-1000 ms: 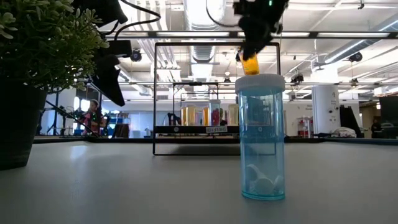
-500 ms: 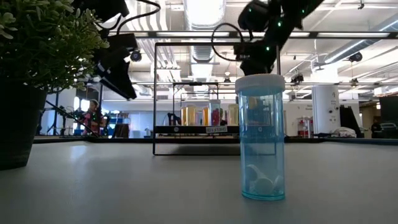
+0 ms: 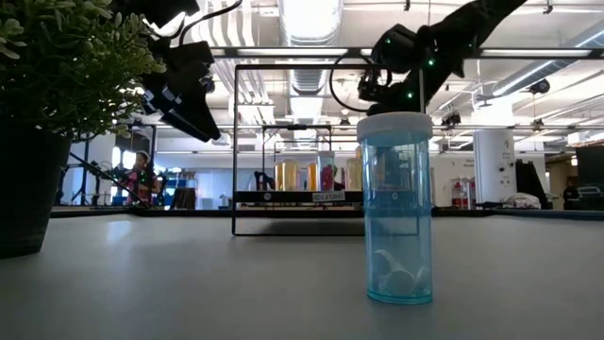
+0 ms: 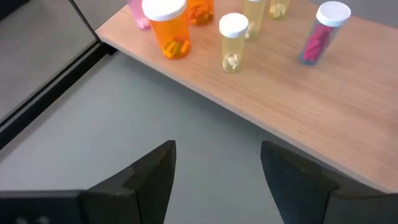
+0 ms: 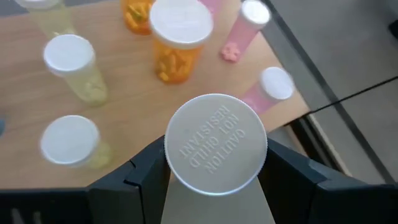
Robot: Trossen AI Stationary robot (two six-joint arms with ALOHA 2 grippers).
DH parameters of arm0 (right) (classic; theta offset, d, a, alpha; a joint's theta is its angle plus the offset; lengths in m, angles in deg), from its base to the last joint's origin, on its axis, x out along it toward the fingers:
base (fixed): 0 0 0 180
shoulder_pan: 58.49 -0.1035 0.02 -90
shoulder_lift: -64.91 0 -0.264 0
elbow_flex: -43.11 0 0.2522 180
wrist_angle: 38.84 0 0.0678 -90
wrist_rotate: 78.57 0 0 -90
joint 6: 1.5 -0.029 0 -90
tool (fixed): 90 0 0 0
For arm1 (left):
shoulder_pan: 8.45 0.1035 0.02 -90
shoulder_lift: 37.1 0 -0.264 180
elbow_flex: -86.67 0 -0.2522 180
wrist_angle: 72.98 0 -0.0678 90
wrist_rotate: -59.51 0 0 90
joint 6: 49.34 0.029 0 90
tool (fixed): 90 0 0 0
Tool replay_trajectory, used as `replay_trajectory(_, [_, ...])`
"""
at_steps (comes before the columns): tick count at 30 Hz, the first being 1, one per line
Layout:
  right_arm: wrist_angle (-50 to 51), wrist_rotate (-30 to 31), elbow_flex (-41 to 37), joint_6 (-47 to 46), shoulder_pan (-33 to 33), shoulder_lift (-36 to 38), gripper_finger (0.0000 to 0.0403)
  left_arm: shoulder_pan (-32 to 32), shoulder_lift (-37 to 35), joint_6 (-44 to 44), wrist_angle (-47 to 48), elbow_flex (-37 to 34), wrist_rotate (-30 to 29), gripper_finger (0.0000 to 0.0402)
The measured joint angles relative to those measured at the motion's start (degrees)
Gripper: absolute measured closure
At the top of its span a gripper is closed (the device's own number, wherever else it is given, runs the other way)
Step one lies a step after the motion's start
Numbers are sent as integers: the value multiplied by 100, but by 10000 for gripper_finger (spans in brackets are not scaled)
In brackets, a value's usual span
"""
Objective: Pick and place medicine bottles onto shelf by color
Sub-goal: Put the orange pill bottle on the shelf aligned with the other orange pill bottles
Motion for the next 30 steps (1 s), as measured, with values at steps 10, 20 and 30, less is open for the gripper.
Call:
replay_trajectory(10, [-484,-7,-192,-677,-5,-2,200,-1,0,-2,-2,0,0,182])
replay_trajectory(20, [-646,-86,-147,-1050,-16,-326,200,-1,0,2,0,0,0,182])
replay_trajectory(30, [-692,-86,173,-1002,-16,-774,200,-1,0,4,23,0,0,182])
